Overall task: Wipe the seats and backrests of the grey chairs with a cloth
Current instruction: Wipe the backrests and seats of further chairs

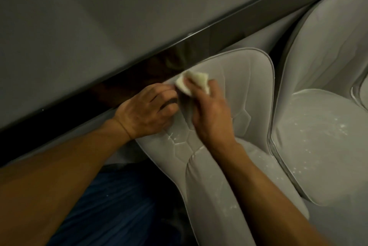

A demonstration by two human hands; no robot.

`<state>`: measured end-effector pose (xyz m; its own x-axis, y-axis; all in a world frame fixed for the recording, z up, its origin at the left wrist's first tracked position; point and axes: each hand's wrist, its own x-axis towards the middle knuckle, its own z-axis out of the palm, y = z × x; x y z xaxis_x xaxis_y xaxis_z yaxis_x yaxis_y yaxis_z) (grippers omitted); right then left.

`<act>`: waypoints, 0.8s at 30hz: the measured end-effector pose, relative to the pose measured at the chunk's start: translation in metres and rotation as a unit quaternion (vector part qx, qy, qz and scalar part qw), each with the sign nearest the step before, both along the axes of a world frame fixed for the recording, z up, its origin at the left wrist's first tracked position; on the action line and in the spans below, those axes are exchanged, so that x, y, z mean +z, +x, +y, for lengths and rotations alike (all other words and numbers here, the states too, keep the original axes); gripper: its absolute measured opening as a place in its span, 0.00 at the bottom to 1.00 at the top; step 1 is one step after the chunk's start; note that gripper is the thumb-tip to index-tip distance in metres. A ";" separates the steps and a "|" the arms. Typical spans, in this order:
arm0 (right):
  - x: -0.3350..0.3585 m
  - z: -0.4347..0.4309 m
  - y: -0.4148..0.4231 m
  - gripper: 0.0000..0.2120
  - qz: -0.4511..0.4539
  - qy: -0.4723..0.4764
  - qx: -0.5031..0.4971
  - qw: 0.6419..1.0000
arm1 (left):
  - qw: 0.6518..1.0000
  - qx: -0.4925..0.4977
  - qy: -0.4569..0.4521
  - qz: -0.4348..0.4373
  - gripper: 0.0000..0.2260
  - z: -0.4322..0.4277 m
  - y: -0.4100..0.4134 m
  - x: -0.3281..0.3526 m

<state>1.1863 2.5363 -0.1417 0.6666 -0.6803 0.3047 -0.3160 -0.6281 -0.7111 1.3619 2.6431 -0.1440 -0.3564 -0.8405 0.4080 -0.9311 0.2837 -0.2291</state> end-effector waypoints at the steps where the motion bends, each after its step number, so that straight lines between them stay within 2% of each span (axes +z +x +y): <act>1: 0.003 -0.010 -0.004 0.21 -0.007 -0.001 -0.047 0.999 | 1.000 -0.004 -0.007 -0.002 0.11 0.000 0.001 0.000; 3: 0.009 -0.025 -0.006 0.21 -0.013 0.040 -0.128 0.991 | 1.000 -0.005 -0.022 -0.016 0.10 0.000 0.001 0.000; 5: 0.011 -0.022 -0.001 0.21 0.002 0.060 -0.134 0.989 | 0.999 0.000 -0.036 -0.020 0.11 -0.003 -0.004 0.003; 9: 0.015 0.016 0.017 0.20 0.002 0.024 -0.004 1.000 | 0.995 0.059 -0.054 0.051 0.10 0.015 -0.021 0.010; 13: 0.012 0.056 0.015 0.21 0.035 -0.004 0.149 0.988 | 0.981 0.164 -0.019 0.106 0.15 0.072 -0.036 0.007; 15: 0.008 0.053 0.002 0.22 0.058 -0.022 0.138 0.989 | 0.965 0.222 0.028 0.135 0.17 0.094 -0.041 0.006; 17: 0.006 0.035 -0.012 0.21 0.058 -0.003 0.030 0.998 | 0.932 0.300 0.075 0.191 0.20 0.104 -0.043 0.008; 20: 0.010 0.007 -0.025 0.21 0.047 0.072 -0.103 0.991 | 0.866 0.358 0.107 0.333 0.26 0.101 -0.050 0.013; 22: 0.014 0.009 -0.021 0.21 0.044 0.106 -0.103 0.988 | 0.815 0.390 0.104 0.415 0.28 0.091 -0.058 0.017; 24: 0.015 0.028 -0.009 0.22 0.037 0.089 -0.031 0.995 | 0.781 0.432 0.084 0.443 0.29 0.082 -0.066 0.020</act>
<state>1.1769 2.5644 -0.1263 0.6375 -0.7598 0.1276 -0.4059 -0.4720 -0.7826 1.2954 2.7249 -0.1237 0.7341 -0.6783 0.0304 -0.5623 -0.5822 0.5872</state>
